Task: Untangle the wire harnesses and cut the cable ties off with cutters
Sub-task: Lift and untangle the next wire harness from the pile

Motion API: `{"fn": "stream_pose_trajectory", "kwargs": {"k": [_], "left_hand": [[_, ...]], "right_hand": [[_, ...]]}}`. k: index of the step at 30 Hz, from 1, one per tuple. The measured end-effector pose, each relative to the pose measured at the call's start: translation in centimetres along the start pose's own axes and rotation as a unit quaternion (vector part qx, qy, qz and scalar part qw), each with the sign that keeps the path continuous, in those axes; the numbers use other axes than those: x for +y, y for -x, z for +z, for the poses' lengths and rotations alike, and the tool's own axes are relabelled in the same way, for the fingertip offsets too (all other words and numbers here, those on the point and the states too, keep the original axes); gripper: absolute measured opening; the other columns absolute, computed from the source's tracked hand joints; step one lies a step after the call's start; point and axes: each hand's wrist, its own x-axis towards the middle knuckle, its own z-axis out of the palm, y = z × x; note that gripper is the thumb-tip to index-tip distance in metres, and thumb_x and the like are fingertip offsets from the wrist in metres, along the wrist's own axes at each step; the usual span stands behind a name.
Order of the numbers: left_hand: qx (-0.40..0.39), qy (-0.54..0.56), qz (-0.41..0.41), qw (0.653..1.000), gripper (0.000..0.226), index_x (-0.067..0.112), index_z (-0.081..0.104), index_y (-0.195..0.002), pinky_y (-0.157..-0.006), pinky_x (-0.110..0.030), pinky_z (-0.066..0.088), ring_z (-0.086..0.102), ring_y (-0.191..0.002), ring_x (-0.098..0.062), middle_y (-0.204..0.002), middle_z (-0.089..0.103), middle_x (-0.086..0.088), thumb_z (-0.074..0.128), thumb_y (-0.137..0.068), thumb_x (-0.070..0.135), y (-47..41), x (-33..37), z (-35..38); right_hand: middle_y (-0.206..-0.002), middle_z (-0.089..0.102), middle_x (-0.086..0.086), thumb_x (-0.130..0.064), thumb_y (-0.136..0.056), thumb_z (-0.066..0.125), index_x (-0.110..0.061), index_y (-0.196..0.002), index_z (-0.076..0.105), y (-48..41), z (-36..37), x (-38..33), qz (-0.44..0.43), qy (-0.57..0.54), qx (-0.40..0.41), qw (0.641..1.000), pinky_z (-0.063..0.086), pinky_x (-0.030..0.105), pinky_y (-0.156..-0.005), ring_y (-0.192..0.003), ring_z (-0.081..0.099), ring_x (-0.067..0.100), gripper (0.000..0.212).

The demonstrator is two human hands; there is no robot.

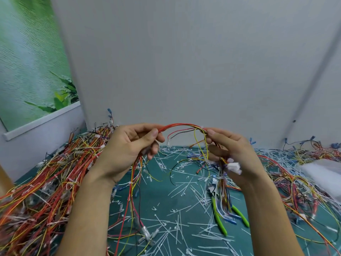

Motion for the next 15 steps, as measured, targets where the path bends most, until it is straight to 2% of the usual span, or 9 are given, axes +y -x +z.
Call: {"fn": "stream_pose_trajectory", "kwargs": {"k": [6,11,15], "left_hand": [[-0.021,-0.013,0.031,0.999,0.025,0.016,0.078,-0.105,-0.061,-0.022,0.053,0.062,-0.072,-0.016,-0.091,0.075,-0.013,0.063,-0.087,0.01,0.1,-0.2,-0.5],[-0.045,-0.041,0.039,0.997,0.034,0.01,0.072,-0.119,-0.068,-0.025,0.056,0.064,-0.077,-0.018,-0.1,0.075,-0.013,0.065,-0.086,0.006,0.2,0.0,-0.5],[-0.02,-0.051,0.045,0.998,0.028,0.009,0.072,-0.115,-0.066,-0.026,0.056,0.065,-0.076,-0.018,-0.096,0.075,-0.014,0.062,-0.089,0.011,0.1,0.1,0.1]], "right_hand": [[-0.079,0.062,0.002,-0.023,-0.087,0.075,-0.011,-0.103,0.081,0.0,-0.9,0.4,-0.067,0.109,0.015,0.992,0.044,0.025,-0.054,-0.053,0.037,0.01,0.02],[-0.079,0.068,-0.001,-0.03,-0.087,0.073,-0.02,-0.103,0.082,-0.2,-1.5,0.4,-0.102,0.173,0.049,0.978,0.045,0.023,-0.057,-0.054,0.044,0.009,0.021],[-0.077,0.071,-0.002,-0.031,-0.091,0.074,-0.028,-0.1,0.083,0.1,-1.5,0.3,-0.134,0.232,0.067,0.961,0.045,0.021,-0.055,-0.056,0.047,0.01,0.014]]}}
